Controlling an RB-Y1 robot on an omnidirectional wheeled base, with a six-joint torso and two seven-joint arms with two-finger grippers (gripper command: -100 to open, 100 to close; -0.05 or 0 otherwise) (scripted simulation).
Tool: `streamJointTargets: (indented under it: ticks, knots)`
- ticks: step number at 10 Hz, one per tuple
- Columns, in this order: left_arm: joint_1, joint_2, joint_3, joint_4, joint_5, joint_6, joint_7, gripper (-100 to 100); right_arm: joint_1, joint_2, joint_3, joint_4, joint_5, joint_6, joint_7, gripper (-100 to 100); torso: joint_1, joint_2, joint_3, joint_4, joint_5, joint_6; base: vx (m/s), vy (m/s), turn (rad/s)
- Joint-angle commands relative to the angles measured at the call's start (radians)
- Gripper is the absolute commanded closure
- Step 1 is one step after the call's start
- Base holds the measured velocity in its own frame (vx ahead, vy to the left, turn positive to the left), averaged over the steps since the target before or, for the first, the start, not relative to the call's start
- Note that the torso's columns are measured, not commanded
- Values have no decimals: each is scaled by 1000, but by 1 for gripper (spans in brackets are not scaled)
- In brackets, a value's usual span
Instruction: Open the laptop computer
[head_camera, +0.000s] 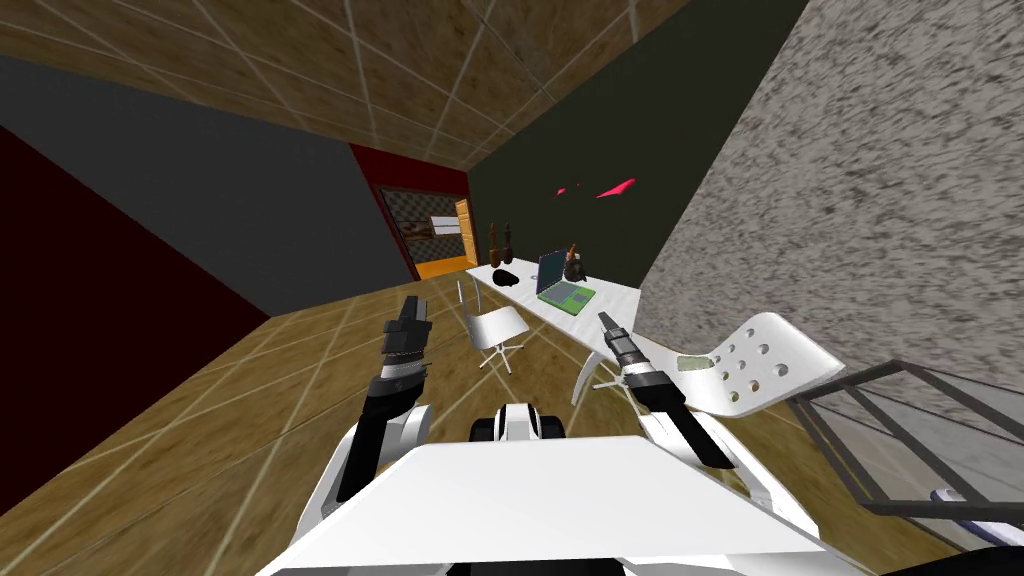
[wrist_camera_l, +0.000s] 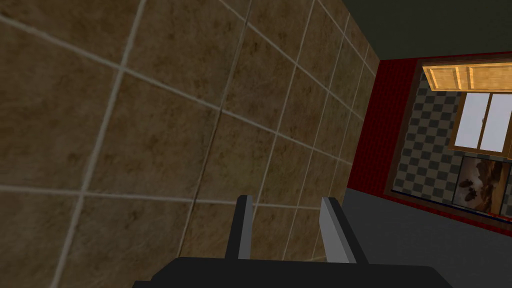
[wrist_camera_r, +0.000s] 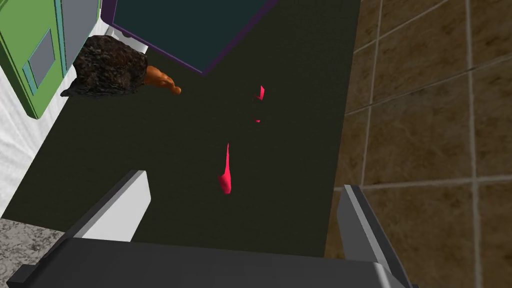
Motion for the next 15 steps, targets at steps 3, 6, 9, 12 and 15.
streamJointTargets:
  ticks: [3,6,9,12,15]
  knots:
    - [0,0,0,0,0,0,0,0,22,-87,-23,68,-2,92,25,-100,1,-1,-1,0,0,-1,-45,70,221]
    - [0,0,0,0,0,0,0,0,50,-175,-44,137,-6,182,49,-100,4,0,0,0,1,-1,-38,117,327]
    - [0,0,0,0,0,0,0,0,80,-267,-63,206,-12,275,71,-100,-3,-1,-1,0,-1,1,-10,80,308]
    - [0,0,0,0,0,0,0,0,96,-313,-72,260,-16,323,81,-100,1,-1,-1,0,0,-1,13,78,230]
    - [0,0,0,0,0,0,0,0,128,-406,-90,341,-25,418,100,-100,0,0,0,0,0,0,18,82,272]
